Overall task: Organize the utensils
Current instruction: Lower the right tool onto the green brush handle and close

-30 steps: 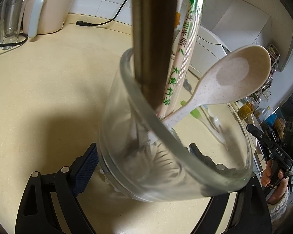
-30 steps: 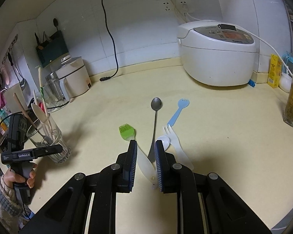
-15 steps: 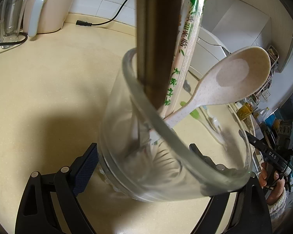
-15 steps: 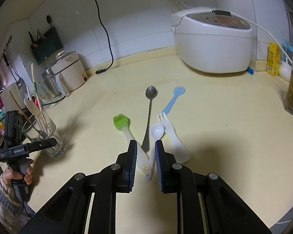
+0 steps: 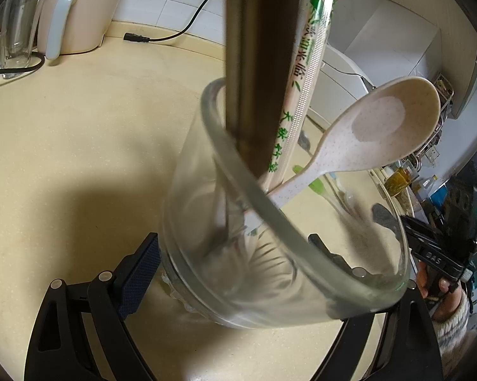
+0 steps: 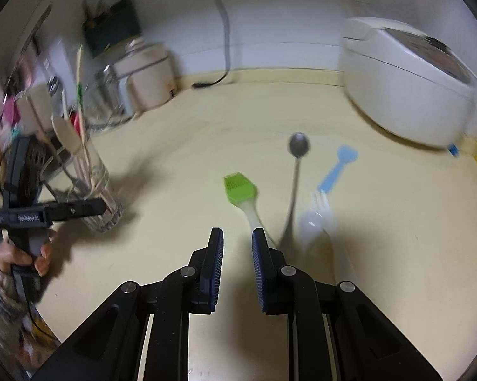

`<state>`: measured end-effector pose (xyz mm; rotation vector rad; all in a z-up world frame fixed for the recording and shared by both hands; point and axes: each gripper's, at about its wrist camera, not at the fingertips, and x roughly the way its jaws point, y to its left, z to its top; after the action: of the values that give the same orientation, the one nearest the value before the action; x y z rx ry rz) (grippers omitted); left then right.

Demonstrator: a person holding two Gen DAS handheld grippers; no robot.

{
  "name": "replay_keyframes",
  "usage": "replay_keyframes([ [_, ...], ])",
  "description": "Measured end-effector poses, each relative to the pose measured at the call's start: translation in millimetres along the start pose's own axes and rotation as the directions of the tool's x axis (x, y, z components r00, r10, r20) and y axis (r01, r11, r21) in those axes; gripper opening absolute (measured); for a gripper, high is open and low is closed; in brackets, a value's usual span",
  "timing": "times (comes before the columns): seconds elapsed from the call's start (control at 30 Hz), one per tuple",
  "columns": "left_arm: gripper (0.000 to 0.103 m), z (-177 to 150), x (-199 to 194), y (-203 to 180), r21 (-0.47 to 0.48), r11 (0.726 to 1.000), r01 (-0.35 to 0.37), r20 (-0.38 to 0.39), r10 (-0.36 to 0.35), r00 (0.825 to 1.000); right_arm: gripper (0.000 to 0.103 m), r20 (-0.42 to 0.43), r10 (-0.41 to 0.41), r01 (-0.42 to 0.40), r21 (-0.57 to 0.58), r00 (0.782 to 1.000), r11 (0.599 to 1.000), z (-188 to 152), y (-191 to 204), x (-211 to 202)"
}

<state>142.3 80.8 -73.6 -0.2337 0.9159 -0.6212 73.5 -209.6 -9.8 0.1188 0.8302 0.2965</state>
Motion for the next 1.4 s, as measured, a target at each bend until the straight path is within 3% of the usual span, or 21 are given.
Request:
replay_keyframes([
  [0.1,0.091,0,0,0,0.0,1.0,0.0,0.0,0.0,1.0,0.04,-0.039,-0.016,0.014,-0.06,0.999,0.998,12,6,18],
  [0.23,0.091,0,0,0,0.0,1.0,0.0,0.0,0.0,1.0,0.045,-0.072,-0.035,0.025,-0.13,0.997,0.991,29,14,43],
  [0.43,0.091,0,0,0,0.001,1.0,0.0,0.0,0.0,1.0,0.045,-0.122,-0.087,0.066,-0.168,0.989,0.984,44,12,80],
  [0.67,0.091,0,0,0,0.0,1.0,0.0,0.0,0.0,1.0,0.045,-0.154,-0.08,0.056,-0.155,0.985,0.986,52,7,104],
  [0.77,0.091,0,0,0,0.0,1.0,0.0,0.0,0.0,1.0,0.043,-0.148,-0.065,0.044,-0.143,0.987,0.989,52,7,104],
  [0.83,0.091,0,0,0,0.0,1.0,0.001,0.0,-0.001,1.0,0.032,-0.138,-0.063,0.042,-0.153,0.988,0.987,49,11,102],
  [1.17,0.091,1,-1,0,0.001,1.0,-0.001,0.0,0.001,1.0,0.031,-0.117,0.025,-0.033,-0.073,0.993,0.997,24,16,71],
  [1.4,0.091,0,0,0,0.001,1.0,-0.001,0.0,0.001,1.0,0.031,0.014,0.11,-0.11,0.001,0.994,0.994,22,29,20],
])
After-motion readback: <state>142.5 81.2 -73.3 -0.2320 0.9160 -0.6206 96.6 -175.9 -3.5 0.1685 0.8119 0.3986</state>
